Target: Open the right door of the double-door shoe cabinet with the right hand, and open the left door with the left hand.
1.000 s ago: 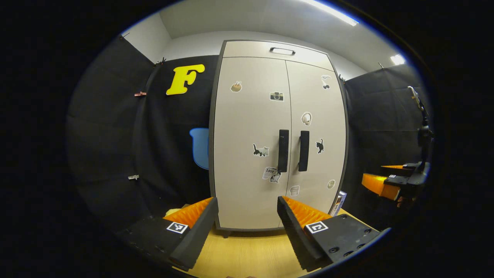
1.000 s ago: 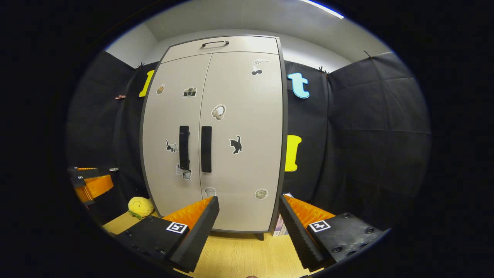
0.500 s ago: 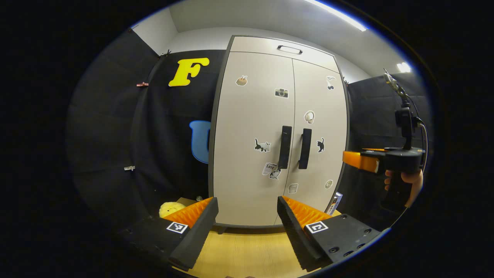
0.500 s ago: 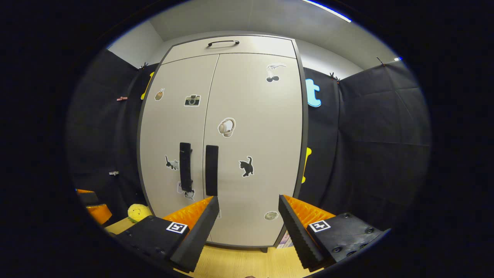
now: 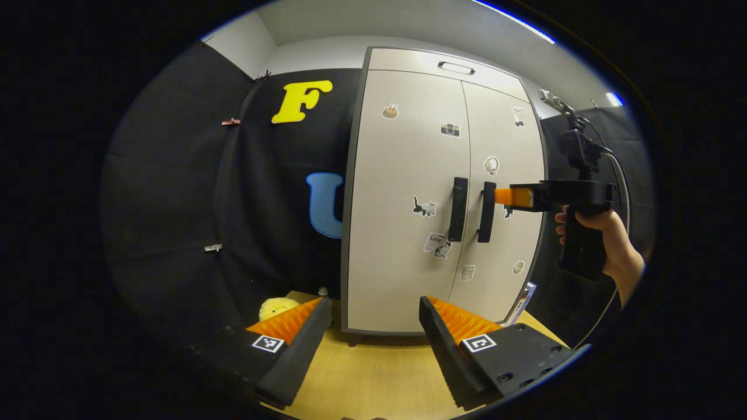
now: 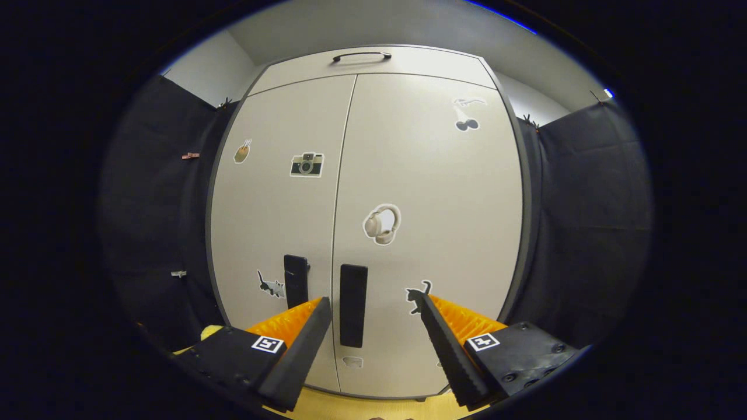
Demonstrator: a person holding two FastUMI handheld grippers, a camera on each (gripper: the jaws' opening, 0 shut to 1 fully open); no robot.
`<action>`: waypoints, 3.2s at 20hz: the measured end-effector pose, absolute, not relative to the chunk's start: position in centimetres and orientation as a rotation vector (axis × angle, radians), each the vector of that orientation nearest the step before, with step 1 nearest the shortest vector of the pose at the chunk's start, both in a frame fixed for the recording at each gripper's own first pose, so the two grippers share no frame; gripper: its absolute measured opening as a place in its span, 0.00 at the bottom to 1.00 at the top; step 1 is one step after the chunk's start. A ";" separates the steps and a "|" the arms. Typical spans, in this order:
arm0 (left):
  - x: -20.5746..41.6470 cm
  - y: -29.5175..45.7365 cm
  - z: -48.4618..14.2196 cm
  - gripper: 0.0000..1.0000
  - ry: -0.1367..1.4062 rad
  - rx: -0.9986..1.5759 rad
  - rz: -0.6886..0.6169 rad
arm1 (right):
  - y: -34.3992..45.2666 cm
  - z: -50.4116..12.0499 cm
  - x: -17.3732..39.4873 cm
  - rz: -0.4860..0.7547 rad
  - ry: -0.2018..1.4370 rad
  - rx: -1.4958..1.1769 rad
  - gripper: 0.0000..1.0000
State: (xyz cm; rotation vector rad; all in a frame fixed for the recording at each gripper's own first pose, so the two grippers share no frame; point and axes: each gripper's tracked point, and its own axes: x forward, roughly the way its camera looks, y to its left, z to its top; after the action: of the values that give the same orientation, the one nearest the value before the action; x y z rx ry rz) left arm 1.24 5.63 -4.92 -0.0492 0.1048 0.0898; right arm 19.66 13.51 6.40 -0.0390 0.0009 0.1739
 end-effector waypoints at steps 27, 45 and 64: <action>-0.8 9.8 -7.0 0.95 0.137 -0.090 0.120 | 16.0 3.2 25.3 0.139 0.145 0.072 0.20; -3.1 4.5 -4.6 0.95 0.090 -0.017 0.061 | 10.5 3.7 15.0 0.231 0.146 0.085 0.16; -5.4 -4.4 -4.4 0.95 0.089 0.018 0.074 | 1.8 4.3 9.2 0.218 0.163 0.059 0.15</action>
State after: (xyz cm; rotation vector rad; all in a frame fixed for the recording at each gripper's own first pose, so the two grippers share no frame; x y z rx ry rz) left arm -5.36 -4.39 -4.38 0.0178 0.0888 0.0736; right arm 9.19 1.84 4.28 0.0587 0.1631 0.2182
